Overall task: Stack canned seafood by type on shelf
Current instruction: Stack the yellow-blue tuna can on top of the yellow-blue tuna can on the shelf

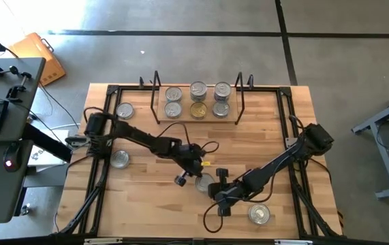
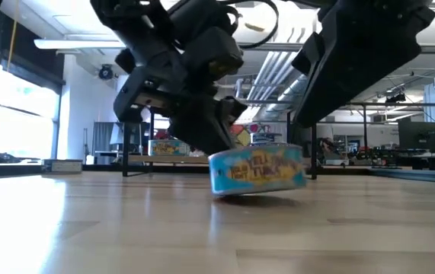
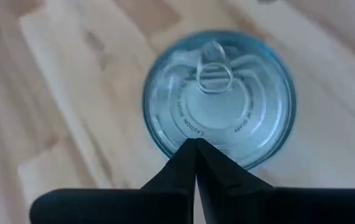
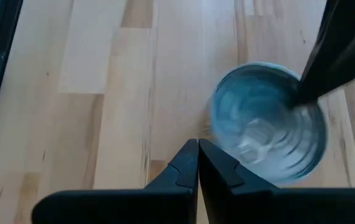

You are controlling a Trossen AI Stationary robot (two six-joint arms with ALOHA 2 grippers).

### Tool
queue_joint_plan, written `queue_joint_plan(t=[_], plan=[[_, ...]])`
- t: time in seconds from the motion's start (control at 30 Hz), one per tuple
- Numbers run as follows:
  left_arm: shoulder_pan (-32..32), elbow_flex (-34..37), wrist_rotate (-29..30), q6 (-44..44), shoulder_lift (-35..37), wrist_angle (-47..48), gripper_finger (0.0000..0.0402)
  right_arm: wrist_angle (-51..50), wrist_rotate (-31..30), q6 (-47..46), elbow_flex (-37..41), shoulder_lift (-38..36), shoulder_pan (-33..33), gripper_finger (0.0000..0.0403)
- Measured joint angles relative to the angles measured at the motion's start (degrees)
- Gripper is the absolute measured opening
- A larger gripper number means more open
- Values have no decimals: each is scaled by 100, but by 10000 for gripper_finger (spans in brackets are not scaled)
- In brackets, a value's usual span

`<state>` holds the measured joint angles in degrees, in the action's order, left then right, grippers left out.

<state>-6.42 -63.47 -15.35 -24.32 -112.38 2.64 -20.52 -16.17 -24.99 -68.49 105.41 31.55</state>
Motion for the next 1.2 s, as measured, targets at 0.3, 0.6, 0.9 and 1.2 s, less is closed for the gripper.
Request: queue_joint_plan(t=[0.3,0.6,0.9,1.2], plan=[[2,29,1019,2,623,1385,0,3,-20,107,0,0,0,4],[72,36,2364,-37,1029,2884,0,5,-82,214,0,0,0,4],[278,427,2722,-25,1605,3186,0,1,-83,212,0,0,0,4],[-38,1330,2680,618,2872,1895,0,20,-181,300,2,0,0,4]])
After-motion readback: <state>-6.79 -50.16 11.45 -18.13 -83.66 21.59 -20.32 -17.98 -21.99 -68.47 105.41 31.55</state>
